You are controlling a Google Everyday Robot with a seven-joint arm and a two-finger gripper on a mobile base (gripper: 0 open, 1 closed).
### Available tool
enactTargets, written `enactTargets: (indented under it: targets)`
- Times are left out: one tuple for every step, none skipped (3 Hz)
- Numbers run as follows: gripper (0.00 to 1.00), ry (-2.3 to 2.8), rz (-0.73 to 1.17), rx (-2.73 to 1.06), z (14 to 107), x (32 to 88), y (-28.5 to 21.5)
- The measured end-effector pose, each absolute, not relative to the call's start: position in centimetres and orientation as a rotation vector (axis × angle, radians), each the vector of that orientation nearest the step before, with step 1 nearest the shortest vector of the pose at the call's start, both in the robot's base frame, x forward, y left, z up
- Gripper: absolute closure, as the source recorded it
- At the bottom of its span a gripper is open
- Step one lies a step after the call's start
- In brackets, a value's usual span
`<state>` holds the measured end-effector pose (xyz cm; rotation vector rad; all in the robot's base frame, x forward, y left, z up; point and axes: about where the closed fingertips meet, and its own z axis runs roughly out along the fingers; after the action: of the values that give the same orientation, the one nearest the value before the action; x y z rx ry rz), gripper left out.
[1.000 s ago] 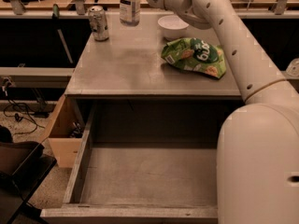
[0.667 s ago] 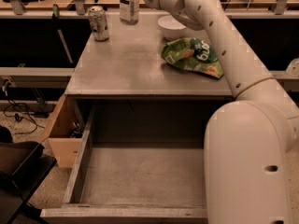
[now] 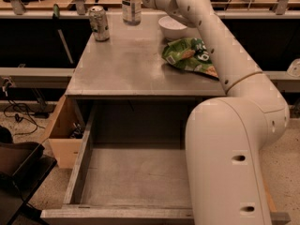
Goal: Move blue plastic bottle near 7up can
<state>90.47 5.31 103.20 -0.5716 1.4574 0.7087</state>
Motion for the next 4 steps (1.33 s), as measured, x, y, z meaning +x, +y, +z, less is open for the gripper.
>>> enactTargets:
  targets:
    - [1.0,1.458,0.703,-0.55,102.1,91.8,5.4]
    - [1.0,1.44,0.701,-0.539,101.1,92.7,5.7]
    - [1.0,1.442,0.68,-0.556,99.5,93.3,6.2]
    - [1.0,1.473,0.656,-0.59,97.7,93.4,7.0]
